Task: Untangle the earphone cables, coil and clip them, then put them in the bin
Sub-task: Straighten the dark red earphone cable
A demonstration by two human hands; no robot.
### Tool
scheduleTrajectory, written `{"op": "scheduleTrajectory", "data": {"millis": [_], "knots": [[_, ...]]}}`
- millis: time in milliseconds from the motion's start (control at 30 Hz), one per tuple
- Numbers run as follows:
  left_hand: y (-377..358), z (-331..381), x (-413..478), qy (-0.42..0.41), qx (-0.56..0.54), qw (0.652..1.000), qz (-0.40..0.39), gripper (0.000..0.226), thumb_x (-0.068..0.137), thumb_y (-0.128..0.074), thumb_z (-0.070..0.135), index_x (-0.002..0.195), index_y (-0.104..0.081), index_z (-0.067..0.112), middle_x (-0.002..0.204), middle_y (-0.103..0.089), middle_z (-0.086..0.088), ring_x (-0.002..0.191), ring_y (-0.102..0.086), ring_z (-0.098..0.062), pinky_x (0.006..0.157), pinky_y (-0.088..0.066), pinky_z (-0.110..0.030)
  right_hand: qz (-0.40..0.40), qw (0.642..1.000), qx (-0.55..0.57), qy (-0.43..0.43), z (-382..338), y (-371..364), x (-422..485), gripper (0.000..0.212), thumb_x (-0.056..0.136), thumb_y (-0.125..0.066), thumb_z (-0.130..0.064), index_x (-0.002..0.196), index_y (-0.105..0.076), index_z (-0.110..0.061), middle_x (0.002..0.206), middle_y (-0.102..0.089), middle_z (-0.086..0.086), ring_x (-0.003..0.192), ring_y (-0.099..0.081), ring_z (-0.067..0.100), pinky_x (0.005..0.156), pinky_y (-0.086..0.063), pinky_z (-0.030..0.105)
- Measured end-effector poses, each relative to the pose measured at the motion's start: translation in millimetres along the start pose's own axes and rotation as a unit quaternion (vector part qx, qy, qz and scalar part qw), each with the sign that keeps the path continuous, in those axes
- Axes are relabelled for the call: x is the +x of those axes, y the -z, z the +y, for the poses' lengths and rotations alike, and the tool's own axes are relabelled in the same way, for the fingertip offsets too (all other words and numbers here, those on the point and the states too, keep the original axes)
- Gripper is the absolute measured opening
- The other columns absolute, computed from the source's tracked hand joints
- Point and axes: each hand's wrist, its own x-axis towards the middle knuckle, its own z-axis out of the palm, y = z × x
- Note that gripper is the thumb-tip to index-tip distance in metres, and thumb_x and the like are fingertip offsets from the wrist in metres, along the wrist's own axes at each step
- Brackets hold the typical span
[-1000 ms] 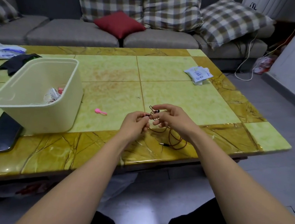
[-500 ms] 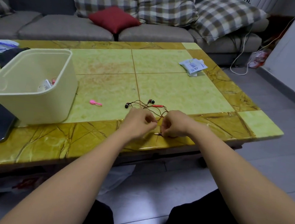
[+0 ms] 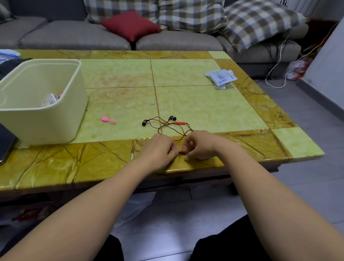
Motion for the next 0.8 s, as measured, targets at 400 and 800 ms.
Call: {"op": "scheduleTrajectory", "data": {"millis": [400,800], "knots": [[53.2,-93.4,-13.0,0.284,-0.067,0.947,0.132,0.028,0.097,-0.046,0.020,0.116,-0.063,0.008,0.129,-0.059,-0.013,0.120,-0.049,-0.037,0.099,-0.039,-0.042,0.242,0.969,0.002,0.041,-2.5,6.9,4.3,0.017,0.093,-0.061,-0.038,0.092,-0.074,-0.026,0.135,-0.047,-0.003,0.130,-0.030,0.021,0.101,-0.023,0.036],[56.6,-39.1,-17.5,0.039,-0.270,0.954,0.123,0.024,0.103,-0.041,0.019,0.091,-0.062,0.017,0.085,-0.059,0.013,0.085,-0.055,-0.007,0.075,-0.041,-0.029,0.169,0.962,0.163,0.142,-58.8,-3.9,1.7,0.037,0.099,-0.053,-0.034,0.076,-0.066,-0.009,0.070,-0.058,-0.004,0.063,-0.048,0.009,0.062,-0.037,0.024]]}}
